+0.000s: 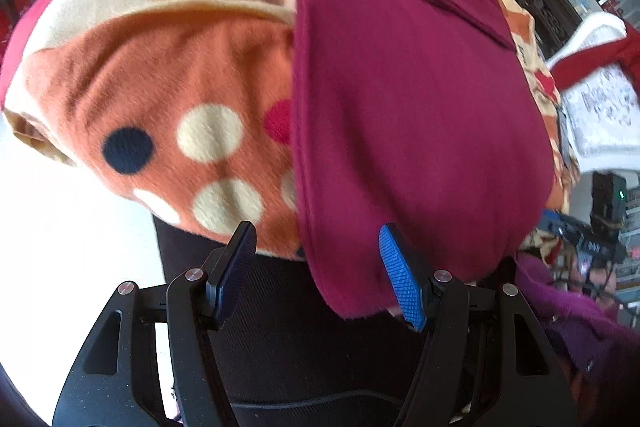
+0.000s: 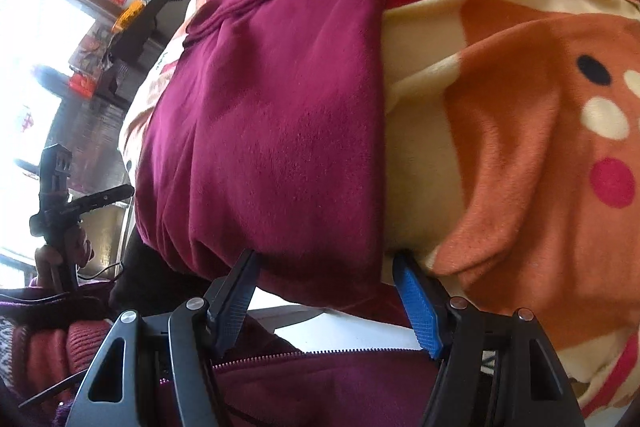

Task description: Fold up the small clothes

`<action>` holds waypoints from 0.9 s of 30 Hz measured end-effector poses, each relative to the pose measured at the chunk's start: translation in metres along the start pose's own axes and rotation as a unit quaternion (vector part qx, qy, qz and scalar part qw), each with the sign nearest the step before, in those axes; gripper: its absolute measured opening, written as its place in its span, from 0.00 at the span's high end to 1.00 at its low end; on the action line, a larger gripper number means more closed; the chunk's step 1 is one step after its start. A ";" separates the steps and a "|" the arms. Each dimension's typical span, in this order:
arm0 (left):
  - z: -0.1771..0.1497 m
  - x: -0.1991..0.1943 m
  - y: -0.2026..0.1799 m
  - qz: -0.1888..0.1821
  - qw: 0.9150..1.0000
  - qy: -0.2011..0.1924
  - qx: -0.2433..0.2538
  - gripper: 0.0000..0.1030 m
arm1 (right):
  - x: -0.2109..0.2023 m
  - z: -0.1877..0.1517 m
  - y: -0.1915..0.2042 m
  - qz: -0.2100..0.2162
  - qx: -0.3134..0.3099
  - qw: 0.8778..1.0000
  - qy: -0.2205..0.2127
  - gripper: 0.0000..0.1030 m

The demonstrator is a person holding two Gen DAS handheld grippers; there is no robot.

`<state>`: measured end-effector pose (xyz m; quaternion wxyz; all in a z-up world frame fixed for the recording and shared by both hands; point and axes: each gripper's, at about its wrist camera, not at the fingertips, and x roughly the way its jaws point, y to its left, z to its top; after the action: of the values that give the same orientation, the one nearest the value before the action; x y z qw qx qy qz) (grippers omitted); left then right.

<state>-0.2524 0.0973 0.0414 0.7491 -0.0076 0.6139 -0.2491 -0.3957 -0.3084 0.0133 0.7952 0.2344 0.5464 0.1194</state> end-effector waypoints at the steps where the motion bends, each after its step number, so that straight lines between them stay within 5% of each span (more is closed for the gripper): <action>1: -0.002 0.002 -0.001 -0.005 1.000 0.010 0.005 0.38 | 0.002 0.000 0.000 0.001 0.001 1.000 0.001 0.35; 7: -0.009 0.025 -0.005 -0.029 0.998 0.058 0.005 0.38 | 0.002 -0.002 -0.001 0.023 0.001 1.000 -0.003 0.35; 20: -0.008 0.030 -0.010 -0.074 0.995 0.061 -0.021 0.38 | -0.003 -0.003 0.014 0.076 -0.025 0.997 0.015 0.35; 27: -0.008 0.029 -0.025 -0.073 0.996 0.055 0.007 0.38 | -0.016 -0.003 0.020 0.118 -0.030 0.993 0.003 0.36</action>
<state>-0.2650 0.0664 0.0210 0.6942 -0.0335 0.6499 -0.3075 -0.4033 -0.2974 0.0359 0.7807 0.2731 0.5134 0.2288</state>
